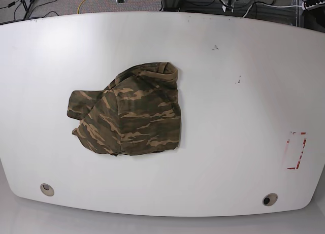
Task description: Fold the T-shirt properly
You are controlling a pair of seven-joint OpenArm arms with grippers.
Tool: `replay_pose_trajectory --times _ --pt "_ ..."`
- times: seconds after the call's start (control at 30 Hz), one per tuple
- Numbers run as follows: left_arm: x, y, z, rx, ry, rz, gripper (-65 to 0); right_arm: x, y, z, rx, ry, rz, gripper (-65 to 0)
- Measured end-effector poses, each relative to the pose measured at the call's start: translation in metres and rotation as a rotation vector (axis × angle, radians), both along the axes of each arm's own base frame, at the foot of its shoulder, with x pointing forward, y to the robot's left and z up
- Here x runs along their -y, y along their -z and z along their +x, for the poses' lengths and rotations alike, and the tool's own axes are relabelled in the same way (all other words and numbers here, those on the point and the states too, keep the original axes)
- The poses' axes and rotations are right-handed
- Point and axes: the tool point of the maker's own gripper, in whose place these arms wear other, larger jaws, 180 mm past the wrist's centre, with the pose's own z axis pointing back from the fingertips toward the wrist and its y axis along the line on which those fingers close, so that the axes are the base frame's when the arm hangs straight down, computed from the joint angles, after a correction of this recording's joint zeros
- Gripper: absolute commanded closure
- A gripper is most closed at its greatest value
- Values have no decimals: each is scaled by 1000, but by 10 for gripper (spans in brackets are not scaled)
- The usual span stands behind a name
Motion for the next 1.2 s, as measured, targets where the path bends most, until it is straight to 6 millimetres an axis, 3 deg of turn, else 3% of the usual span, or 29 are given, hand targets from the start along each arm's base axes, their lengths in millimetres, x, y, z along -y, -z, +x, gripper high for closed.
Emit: replay_pose_trajectory --times 1.2 --pt "2 0 4 12 8 -4 -374 -1 -1 -1 -1 -8 0 -104"
